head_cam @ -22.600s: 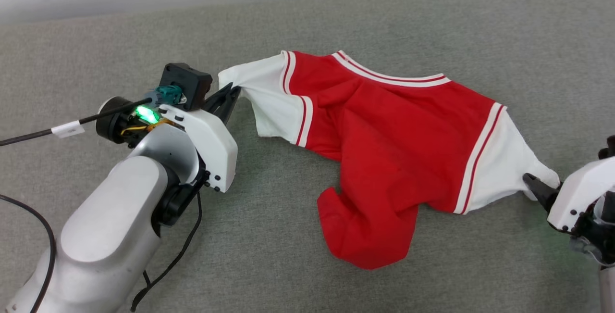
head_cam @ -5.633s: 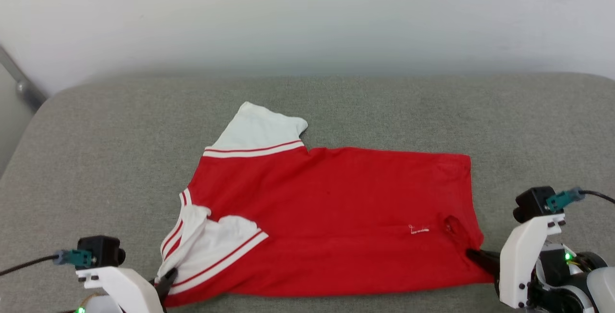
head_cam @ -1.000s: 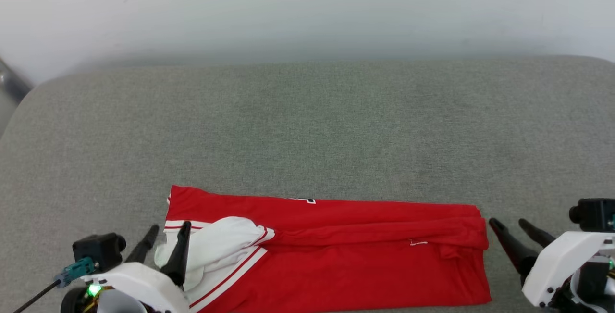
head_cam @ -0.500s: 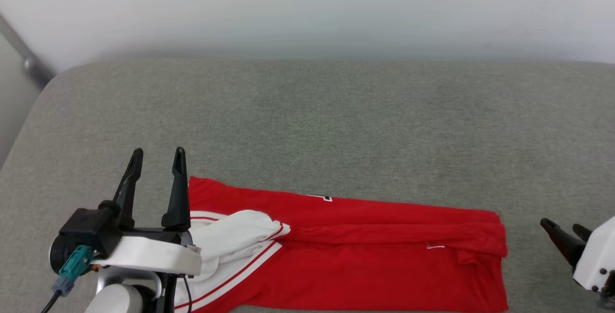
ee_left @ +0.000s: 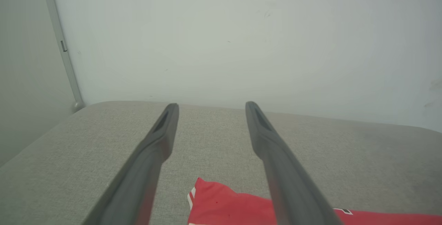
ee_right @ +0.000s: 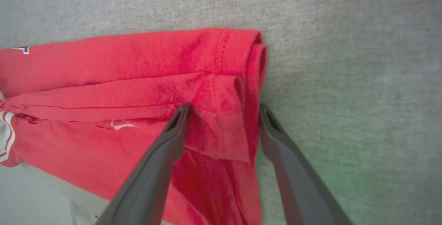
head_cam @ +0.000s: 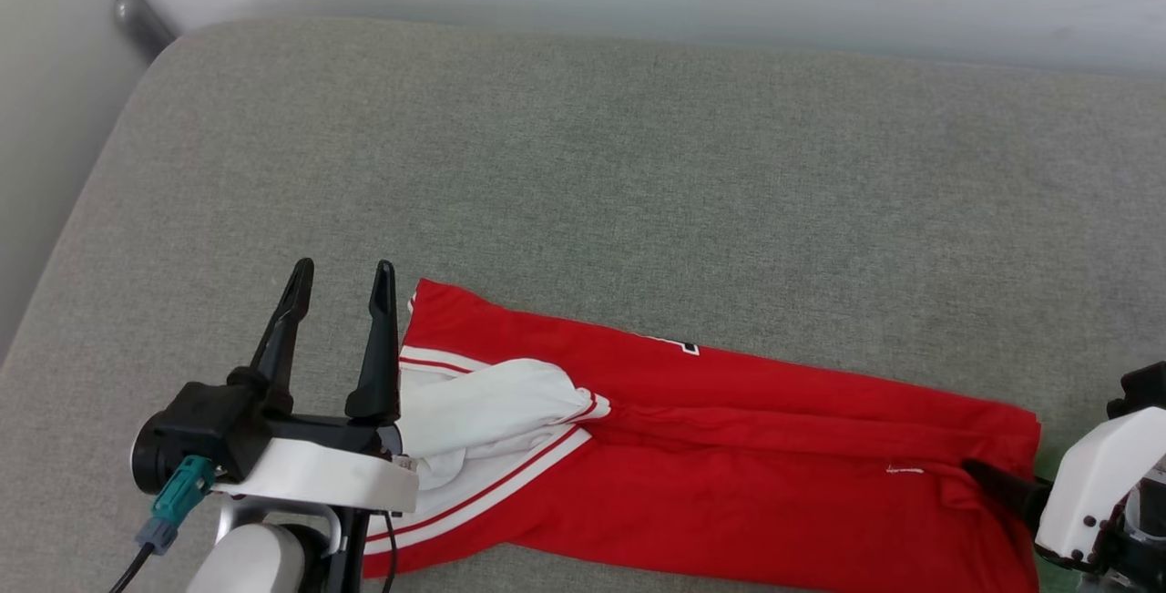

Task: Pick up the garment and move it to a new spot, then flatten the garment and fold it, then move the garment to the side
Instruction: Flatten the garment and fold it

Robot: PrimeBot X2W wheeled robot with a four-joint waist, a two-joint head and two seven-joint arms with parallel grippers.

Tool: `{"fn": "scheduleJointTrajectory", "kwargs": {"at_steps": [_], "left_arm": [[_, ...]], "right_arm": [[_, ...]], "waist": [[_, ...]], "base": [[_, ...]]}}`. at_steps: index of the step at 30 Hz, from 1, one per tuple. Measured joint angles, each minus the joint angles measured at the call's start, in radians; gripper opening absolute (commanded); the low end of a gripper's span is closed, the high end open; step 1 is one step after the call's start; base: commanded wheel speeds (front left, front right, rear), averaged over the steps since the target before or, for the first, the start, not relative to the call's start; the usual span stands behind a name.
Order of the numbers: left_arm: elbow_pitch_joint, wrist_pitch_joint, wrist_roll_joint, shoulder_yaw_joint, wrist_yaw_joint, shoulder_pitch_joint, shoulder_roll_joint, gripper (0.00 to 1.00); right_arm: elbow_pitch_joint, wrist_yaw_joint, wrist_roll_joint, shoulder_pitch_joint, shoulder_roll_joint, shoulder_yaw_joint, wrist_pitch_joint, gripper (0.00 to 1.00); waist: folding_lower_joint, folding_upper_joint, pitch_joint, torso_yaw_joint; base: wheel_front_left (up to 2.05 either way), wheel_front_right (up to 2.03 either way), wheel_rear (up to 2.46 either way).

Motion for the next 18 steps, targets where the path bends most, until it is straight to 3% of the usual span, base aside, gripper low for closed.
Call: {"fn": "scheduleJointTrajectory", "kwargs": {"at_steps": [2,3,5,18], "left_arm": [[0.007,0.000,0.003,0.002,-0.005,-0.009,-0.002,1.00],[0.011,0.000,0.004,0.004,-0.007,-0.010,-0.003,1.00],[0.018,0.000,0.006,0.008,-0.013,-0.011,-0.004,1.00],[0.033,0.011,0.041,0.007,0.008,0.010,0.012,1.00]], "right_arm": [[0.026,0.000,0.021,-0.011,-0.017,0.009,0.005,0.96],[0.033,0.000,0.029,-0.015,-0.026,0.017,0.005,0.47],[0.047,0.000,0.048,-0.025,-0.034,0.031,0.001,0.00],[0.042,0.000,0.075,-0.072,-0.106,0.122,-0.057,0.00]], "waist": [[-0.0001,0.0000,0.011,0.006],[0.0000,0.0000,0.014,0.007],[0.0000,0.0000,0.016,0.004],[0.0001,0.0000,-0.052,-0.054]], "base": [[0.00,0.00,0.00],[0.00,0.00,0.00],[0.00,0.00,0.00],[0.00,0.00,0.00]]}}
